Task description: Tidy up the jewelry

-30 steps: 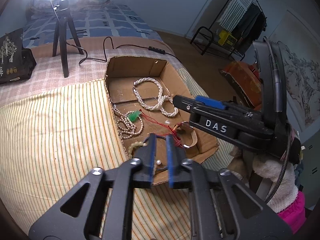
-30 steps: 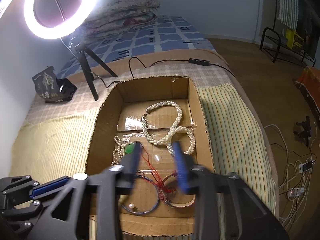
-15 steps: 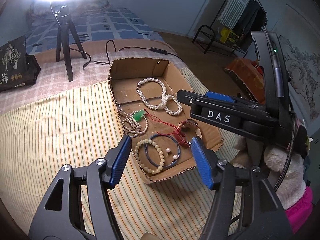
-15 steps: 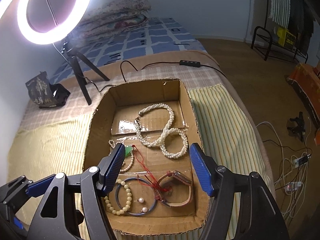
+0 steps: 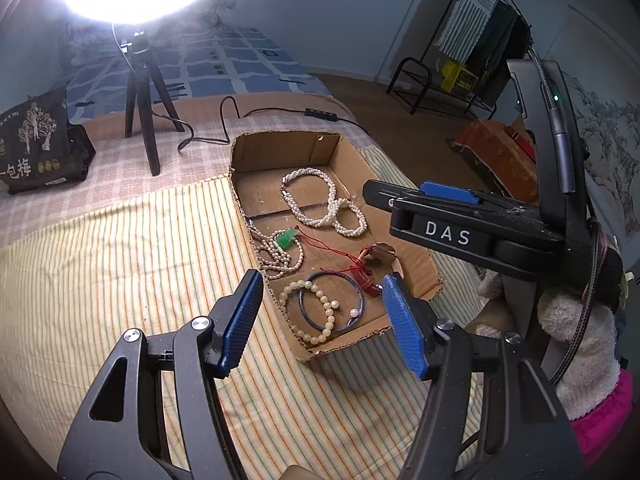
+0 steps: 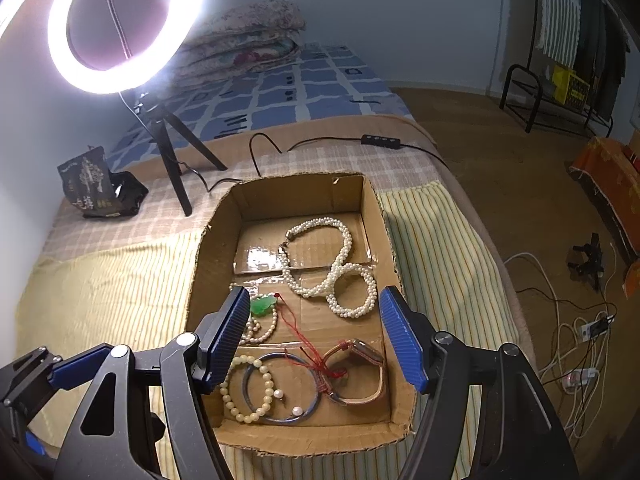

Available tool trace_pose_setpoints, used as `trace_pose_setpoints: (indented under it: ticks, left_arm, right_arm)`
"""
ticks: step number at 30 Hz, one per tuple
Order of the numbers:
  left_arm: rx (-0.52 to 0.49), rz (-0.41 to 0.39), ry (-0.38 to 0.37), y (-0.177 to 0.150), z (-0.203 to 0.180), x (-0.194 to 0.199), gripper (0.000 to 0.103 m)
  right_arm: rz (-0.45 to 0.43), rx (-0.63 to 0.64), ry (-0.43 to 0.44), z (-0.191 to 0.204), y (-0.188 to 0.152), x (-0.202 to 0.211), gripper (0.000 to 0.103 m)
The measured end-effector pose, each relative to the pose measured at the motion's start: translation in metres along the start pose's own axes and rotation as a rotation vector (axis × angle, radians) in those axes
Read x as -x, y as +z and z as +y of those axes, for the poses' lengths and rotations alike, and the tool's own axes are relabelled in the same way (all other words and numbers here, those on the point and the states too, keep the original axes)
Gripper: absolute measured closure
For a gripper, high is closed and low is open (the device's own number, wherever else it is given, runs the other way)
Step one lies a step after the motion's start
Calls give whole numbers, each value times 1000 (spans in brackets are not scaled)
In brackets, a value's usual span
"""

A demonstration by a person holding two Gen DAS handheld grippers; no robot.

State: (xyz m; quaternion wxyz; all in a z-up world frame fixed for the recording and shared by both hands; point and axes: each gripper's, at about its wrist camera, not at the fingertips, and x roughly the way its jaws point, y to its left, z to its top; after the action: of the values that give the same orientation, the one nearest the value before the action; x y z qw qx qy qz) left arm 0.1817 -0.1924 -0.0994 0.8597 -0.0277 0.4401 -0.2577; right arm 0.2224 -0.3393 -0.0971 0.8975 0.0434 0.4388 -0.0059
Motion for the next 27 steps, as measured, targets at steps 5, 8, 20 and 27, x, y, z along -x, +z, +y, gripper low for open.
trace_pose_setpoints:
  ticks: [5,8,20,27]
  left_arm:
    - [-19,-24,20,-2,0,14,39]
    - [-30,-37,33,-4,1,23,39]
    - [-63,-104,84,-15,9,66,34]
    - [-99,-152,121,-26,13,92,28]
  right_arm:
    - [-18,8,-10,4,1,12,36]
    - [-30,12,-13,7,1,21,36]
    - [-82,30,-26,25,-9,55,36]
    - [-135,35,-41,36,-19,80,34]
